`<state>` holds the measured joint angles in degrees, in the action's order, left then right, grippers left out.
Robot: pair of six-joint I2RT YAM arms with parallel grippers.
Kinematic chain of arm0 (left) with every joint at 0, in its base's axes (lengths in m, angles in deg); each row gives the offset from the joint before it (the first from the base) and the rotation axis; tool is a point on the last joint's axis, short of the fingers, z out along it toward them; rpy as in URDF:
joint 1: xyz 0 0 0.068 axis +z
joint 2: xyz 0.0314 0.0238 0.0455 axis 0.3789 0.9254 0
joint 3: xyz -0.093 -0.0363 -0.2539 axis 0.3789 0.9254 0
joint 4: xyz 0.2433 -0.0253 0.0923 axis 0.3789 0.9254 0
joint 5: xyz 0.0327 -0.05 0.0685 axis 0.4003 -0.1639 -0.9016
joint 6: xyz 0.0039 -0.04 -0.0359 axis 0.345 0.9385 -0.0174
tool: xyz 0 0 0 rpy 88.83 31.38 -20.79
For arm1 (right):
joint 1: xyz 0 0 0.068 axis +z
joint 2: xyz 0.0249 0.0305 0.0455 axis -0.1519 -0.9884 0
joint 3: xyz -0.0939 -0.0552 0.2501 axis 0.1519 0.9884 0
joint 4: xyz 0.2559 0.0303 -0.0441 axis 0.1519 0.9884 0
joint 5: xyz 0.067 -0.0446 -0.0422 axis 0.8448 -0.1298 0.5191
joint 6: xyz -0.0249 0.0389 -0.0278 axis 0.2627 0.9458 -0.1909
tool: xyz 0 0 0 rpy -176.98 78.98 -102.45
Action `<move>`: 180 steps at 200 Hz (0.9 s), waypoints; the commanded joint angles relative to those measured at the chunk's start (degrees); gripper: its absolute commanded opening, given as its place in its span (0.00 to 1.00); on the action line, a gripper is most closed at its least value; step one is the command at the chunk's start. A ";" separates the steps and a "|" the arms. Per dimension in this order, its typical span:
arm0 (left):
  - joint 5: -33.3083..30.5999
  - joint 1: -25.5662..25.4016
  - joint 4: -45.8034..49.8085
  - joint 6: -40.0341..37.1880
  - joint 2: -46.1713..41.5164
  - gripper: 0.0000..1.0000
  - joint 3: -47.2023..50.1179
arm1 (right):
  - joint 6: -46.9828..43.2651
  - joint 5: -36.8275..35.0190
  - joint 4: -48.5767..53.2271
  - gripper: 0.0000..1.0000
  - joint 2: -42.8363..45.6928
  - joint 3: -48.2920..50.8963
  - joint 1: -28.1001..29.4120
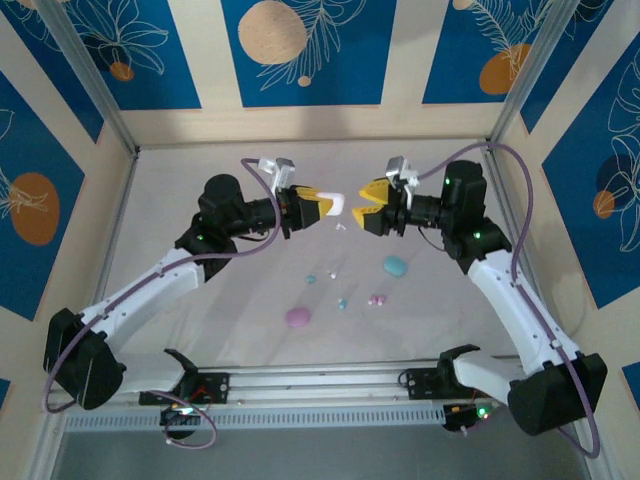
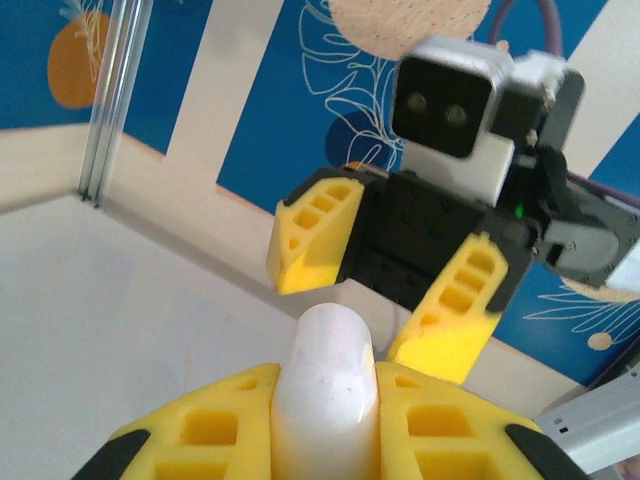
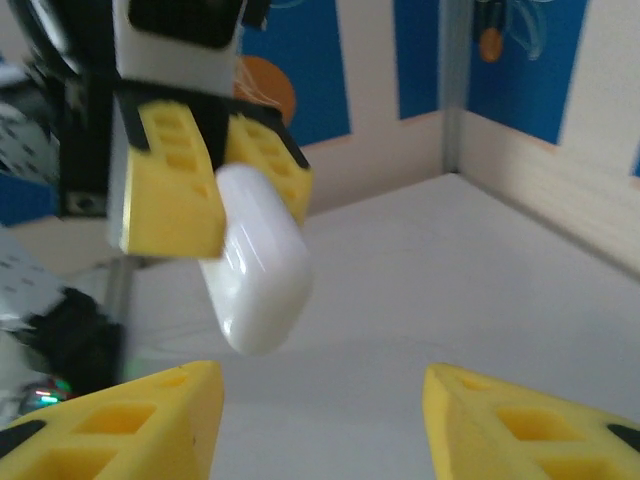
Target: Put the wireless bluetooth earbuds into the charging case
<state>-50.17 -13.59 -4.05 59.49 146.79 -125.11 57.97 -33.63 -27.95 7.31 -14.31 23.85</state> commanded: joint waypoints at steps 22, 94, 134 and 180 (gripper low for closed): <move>1.70 0.02 -5.78 -1.62 -0.30 0.11 0.43 | 12.04 14.04 8.93 0.48 -6.17 -9.37 -0.09; 4.16 0.04 -8.37 1.51 0.43 0.11 0.30 | 11.19 14.68 8.69 0.48 -9.21 -12.29 1.48; 5.63 0.03 -8.26 2.39 0.89 0.11 -0.43 | 10.80 15.24 7.74 0.40 -10.97 -14.18 2.55; 6.49 0.00 -8.35 3.76 1.43 0.12 -0.91 | 10.12 17.55 7.23 0.35 -12.10 -15.21 2.85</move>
<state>-45.67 -13.59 -9.95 61.94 147.80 -124.85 68.55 -19.40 -20.76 -4.03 -27.47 26.32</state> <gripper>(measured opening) 0.218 0.352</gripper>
